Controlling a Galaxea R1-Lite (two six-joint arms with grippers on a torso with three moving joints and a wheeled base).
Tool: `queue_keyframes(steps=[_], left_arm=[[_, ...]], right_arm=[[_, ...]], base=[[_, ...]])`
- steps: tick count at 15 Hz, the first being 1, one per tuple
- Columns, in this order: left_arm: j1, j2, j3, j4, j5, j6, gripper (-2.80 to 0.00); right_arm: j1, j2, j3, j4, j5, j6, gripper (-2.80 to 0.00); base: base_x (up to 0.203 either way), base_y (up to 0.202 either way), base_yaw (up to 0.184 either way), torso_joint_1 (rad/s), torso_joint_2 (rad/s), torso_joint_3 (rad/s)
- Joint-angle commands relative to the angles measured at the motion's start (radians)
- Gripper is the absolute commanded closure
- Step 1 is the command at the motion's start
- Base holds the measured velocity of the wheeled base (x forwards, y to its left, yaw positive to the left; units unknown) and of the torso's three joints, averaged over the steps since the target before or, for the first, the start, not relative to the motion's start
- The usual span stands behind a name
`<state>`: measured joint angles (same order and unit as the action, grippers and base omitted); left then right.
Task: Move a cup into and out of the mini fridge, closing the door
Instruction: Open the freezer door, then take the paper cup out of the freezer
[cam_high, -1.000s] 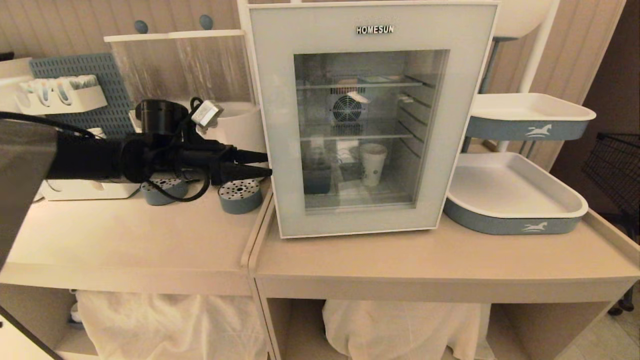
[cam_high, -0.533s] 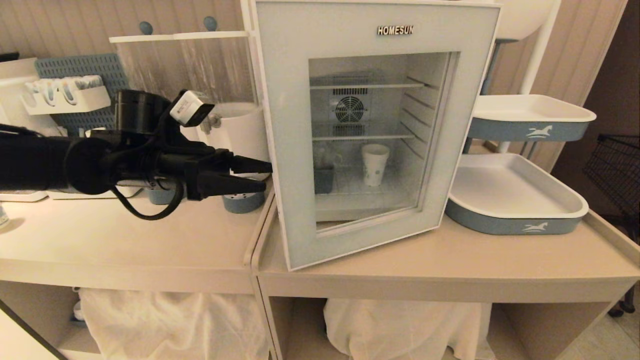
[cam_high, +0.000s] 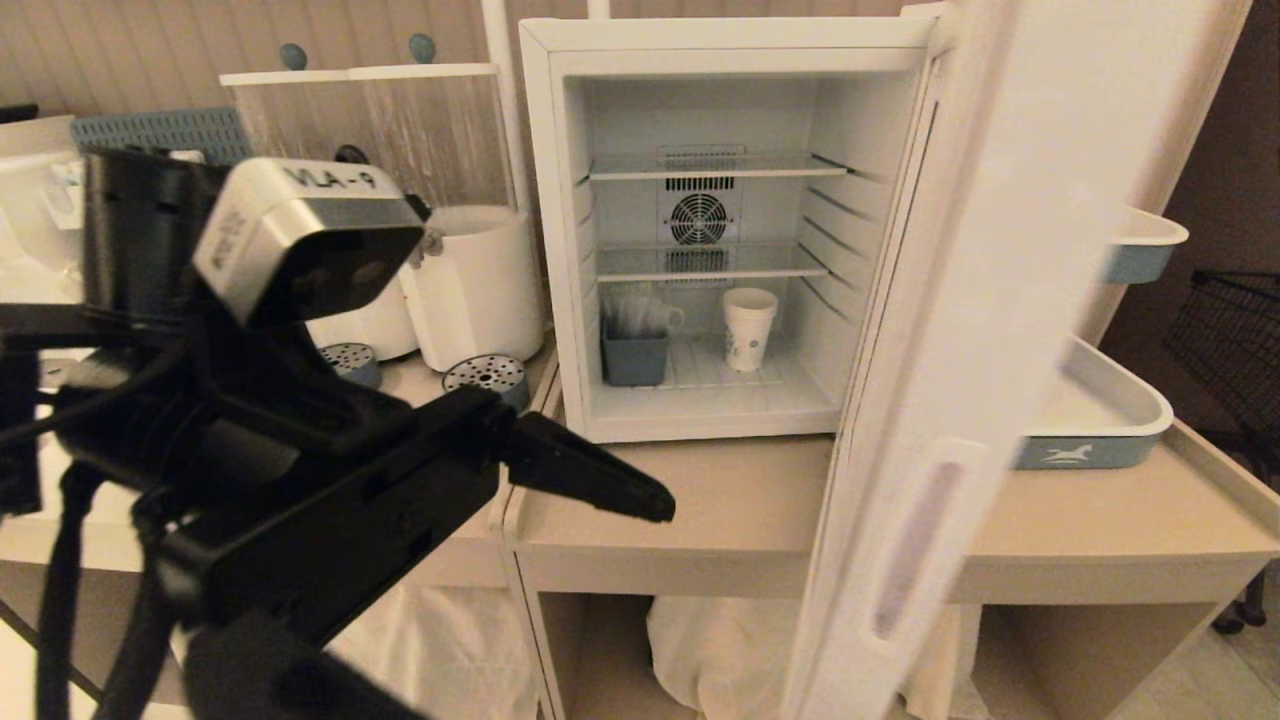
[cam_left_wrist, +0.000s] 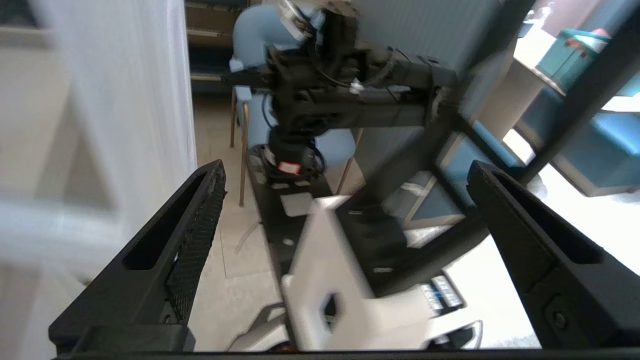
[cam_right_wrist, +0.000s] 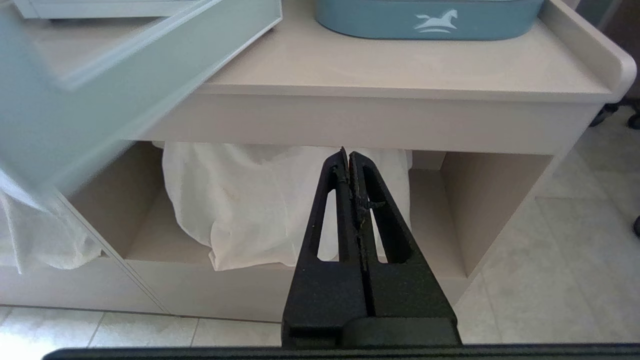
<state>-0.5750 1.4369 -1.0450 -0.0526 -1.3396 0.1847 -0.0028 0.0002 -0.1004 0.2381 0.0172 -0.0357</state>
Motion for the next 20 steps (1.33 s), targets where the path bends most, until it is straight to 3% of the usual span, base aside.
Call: queue_keyframes(steps=[1,3,6,7,10,12,15,19,20], left_arm=[[-0.042,-0.177,0.073,0.001,0.168,-0.067,-2.80],[0.017,-0.231,0.136,-0.023,0.447,-0.140,-2.80],[0.253,-0.344,0.295,-0.184,0.825,-0.184,-2.80],[0.327,-0.393,0.332,-0.226,0.957,-0.194,0.00],[0.436,-0.510,0.338,-0.227,1.287,-0.174,0.00],[0.455,-0.599,0.341,-0.178,1.443,-0.161,0.00],[0.461,-0.749,0.376,-0.104,1.573,-0.148,0.00],[0.467,-1.096,0.426,0.167,1.670,-0.143,0.00],[0.473,-1.146,0.447,0.230,1.731,-0.165,0.00]], right_arm=[[0.001,0.001,0.001,0.003,0.000,-0.001,0.00],[0.001,0.001,0.000,0.003,0.000,0.000,0.00],[0.001,0.001,0.000,0.003,0.000,0.000,0.00],[0.001,0.001,0.001,0.003,0.000,0.000,0.00],[0.001,0.000,0.001,0.003,0.000,0.000,0.00],[0.001,0.001,0.001,0.003,0.000,0.000,0.00],[0.001,0.001,0.001,0.003,0.000,0.000,0.00],[0.001,0.001,0.000,0.003,0.000,0.000,0.00],[0.001,0.001,-0.001,0.003,0.000,-0.001,0.00]], base=[[0.000,0.000,0.000,0.000,0.00,0.000],[0.000,0.000,0.000,0.000,0.00,0.000],[0.000,0.000,0.000,0.000,0.00,0.000],[0.000,0.000,0.000,0.000,0.00,0.000],[0.000,0.000,0.000,0.000,0.00,0.000],[0.000,0.000,0.000,0.000,0.00,0.000],[0.000,0.000,0.000,0.000,0.00,0.000],[0.000,0.000,0.000,0.000,0.00,0.000],[0.000,0.000,0.000,0.000,0.00,0.000]])
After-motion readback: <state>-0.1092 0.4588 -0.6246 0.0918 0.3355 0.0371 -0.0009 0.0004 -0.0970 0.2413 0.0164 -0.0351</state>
